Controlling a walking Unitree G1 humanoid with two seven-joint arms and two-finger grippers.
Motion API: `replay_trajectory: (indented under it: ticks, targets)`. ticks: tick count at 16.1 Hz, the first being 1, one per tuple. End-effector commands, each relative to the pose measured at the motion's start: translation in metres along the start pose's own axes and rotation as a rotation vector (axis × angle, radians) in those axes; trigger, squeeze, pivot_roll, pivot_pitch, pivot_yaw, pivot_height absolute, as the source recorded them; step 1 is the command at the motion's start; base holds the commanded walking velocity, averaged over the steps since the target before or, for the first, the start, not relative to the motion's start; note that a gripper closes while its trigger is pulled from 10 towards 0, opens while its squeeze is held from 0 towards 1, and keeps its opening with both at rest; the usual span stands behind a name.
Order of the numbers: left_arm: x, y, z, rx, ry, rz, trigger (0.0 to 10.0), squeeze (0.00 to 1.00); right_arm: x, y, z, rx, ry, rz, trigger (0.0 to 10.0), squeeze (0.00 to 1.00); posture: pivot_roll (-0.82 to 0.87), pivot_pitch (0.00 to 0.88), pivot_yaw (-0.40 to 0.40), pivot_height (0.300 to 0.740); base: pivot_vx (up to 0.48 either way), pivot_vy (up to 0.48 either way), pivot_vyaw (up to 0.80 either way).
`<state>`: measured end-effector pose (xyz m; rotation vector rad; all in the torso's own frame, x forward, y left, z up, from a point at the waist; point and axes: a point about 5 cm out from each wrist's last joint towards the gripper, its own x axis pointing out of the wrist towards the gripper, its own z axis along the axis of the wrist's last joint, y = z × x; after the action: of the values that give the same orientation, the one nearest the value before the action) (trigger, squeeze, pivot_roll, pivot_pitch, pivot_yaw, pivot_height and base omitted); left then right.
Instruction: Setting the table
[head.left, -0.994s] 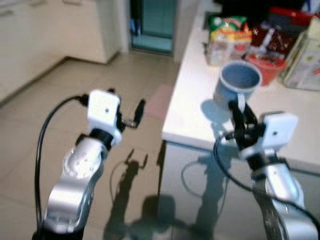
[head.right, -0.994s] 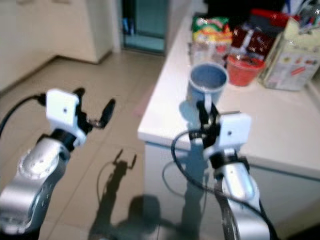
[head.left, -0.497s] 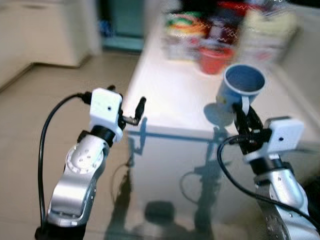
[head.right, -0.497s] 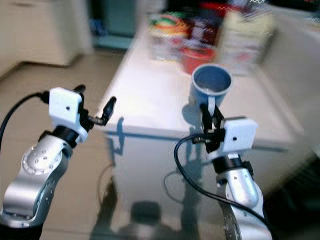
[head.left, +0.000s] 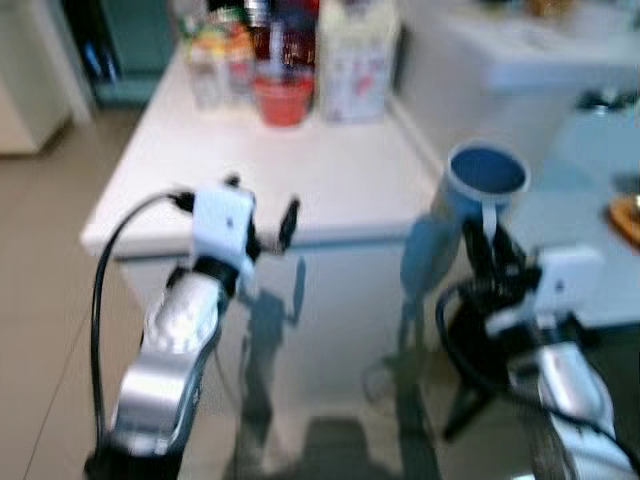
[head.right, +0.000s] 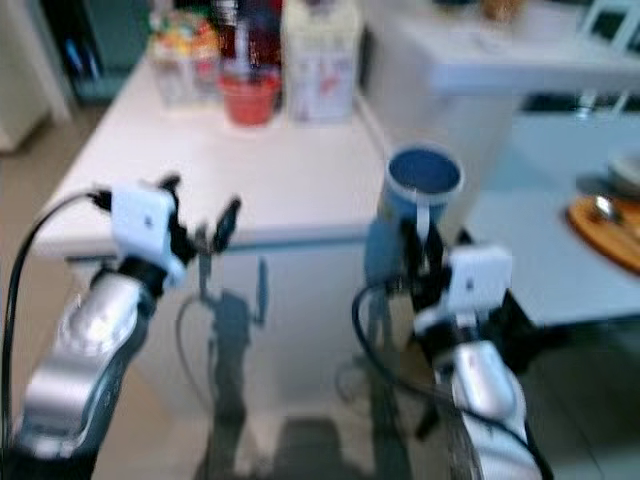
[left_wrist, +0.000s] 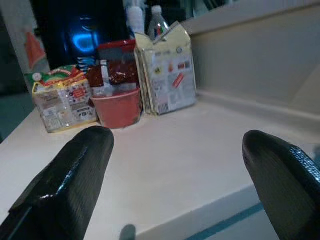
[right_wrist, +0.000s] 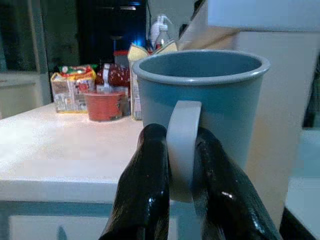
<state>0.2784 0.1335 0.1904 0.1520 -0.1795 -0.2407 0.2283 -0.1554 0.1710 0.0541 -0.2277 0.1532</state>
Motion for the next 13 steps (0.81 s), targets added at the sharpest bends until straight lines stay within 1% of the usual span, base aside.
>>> replay_trajectory:
  ticks: [1, 2, 4, 7, 8, 10, 13]
  targets:
    - [0.000, 0.006, -0.011, -0.006, 0.038, 0.055, 10.0, 0.19, 0.005, 0.002, 0.000, -0.006, 0.017, 0.018, 10.0, 0.00, -0.04, 0.000, -0.016, 0.740, 0.000, -0.409, 0.00]
    - [0.000, 0.005, -0.016, 0.001, 0.052, 0.065, 10.0, 0.19, 0.008, 0.002, 0.000, -0.036, 0.013, 0.020, 10.0, 0.00, -0.04, 0.000, -0.016, 0.740, 0.000, -0.401, 0.00]
    - [0.000, 0.000, -0.012, 0.011, 0.037, 0.054, 10.0, 0.20, 0.014, 0.004, 0.006, -0.119, -0.015, 0.037, 10.0, 0.00, -0.03, 0.000, -0.022, 0.740, 0.000, -0.407, 0.00]
    - [0.001, 0.005, -0.012, 0.008, 0.028, 0.087, 10.0, 0.19, 0.015, 0.009, 0.004, -0.136, -0.010, 0.058, 10.0, 0.00, -0.03, 0.000, -0.028, 0.740, 0.000, -0.406, 0.00]
    - [0.004, 0.007, -0.014, 0.011, 0.024, 0.122, 10.0, 0.19, 0.014, 0.007, 0.001, -0.138, 0.012, 0.046, 10.0, 0.00, -0.03, 0.000, -0.042, 0.740, 0.000, -0.409, 0.00]
    - [0.007, 0.004, -0.011, 0.015, 0.017, 0.141, 10.0, 0.19, 0.017, -0.004, -0.008, -0.091, 0.048, -0.028, 10.0, 0.00, -0.01, 0.000, -0.043, 0.740, 0.000, -0.409, 0.80]
    - [0.008, 0.001, -0.008, 0.028, 0.002, 0.121, 10.0, 0.19, 0.021, -0.008, -0.012, -0.069, 0.056, -0.072, 10.0, 0.00, -0.02, 0.000, -0.034, 0.740, 0.000, -0.410, 0.80]
